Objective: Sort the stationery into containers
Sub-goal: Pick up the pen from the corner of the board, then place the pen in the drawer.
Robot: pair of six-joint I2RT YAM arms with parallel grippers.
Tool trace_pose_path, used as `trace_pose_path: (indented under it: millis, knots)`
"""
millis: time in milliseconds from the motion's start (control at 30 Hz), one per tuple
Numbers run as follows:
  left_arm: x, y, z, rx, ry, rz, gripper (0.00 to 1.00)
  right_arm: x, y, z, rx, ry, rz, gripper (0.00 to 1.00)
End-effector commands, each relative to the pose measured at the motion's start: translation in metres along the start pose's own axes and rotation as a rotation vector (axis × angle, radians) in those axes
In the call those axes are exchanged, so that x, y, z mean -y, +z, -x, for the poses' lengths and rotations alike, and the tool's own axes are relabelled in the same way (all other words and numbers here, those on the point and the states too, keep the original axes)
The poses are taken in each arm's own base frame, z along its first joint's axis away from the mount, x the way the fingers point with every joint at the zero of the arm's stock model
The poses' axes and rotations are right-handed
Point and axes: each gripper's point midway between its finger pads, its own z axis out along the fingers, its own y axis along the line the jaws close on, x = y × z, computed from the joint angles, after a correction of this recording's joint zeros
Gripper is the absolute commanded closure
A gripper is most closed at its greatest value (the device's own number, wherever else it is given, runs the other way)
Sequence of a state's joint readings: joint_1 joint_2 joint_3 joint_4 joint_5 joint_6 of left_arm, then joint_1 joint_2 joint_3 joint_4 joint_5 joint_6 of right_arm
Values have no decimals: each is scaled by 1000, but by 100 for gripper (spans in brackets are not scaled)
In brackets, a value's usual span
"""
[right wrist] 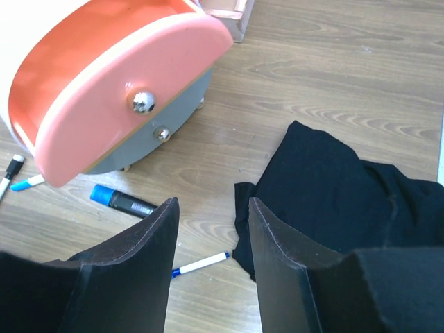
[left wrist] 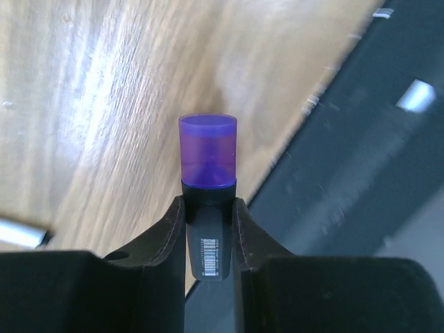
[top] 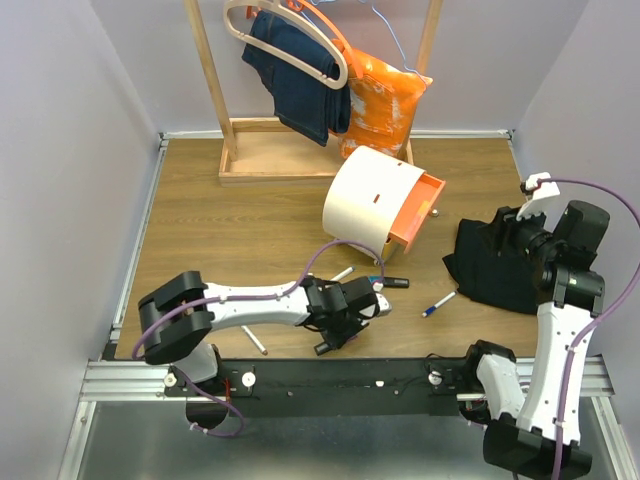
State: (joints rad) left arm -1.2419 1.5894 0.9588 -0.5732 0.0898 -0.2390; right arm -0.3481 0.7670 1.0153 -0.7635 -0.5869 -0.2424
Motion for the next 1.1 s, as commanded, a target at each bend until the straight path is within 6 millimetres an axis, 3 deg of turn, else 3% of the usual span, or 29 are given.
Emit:
trace_pose_path:
  millis: [0,167,300,433,500,533,600,633,667,700,733,767,800,867,1067]
  knots:
    - [14,-67,35,127,136,-101,100,9,5,32,64,-18,-11,48]
    - [7,-120,71,259,202,-101,100,12,11,43,64,9,8,48]
    - [-3,-178,107,509,317,-9,100,14,13,48,64,26,10,48]
    - [6,-244,163,793,403,40,100,15,16,51,66,51,9,48]
    - [1,-253,186,828,397,86,100,17,16,55,80,61,3,48]
    - [2,-275,204,900,400,108,100,17,17,56,85,78,1,48]
    - [-8,-281,225,940,392,168,100,18,19,59,100,89,-2,48]
    - [-11,-297,240,994,386,195,100,18,19,60,103,108,-5,48]
    - [-15,-300,248,1006,373,207,100,19,20,62,109,113,-7,48]
    - [-21,-290,259,992,349,210,100,19,21,61,110,122,-3,48]
    - [-27,-304,271,1030,289,205,100,18,21,62,114,130,0,48]
    - [-32,-304,278,1035,256,205,100,18,21,63,120,129,-1,48]
    - [-36,-291,286,1014,225,196,100,17,21,62,123,132,-1,48]
    - [-36,-299,300,1052,188,182,100,17,20,61,124,134,-2,48]
    - [-54,-272,328,1037,107,206,100,16,19,56,119,137,-9,48]
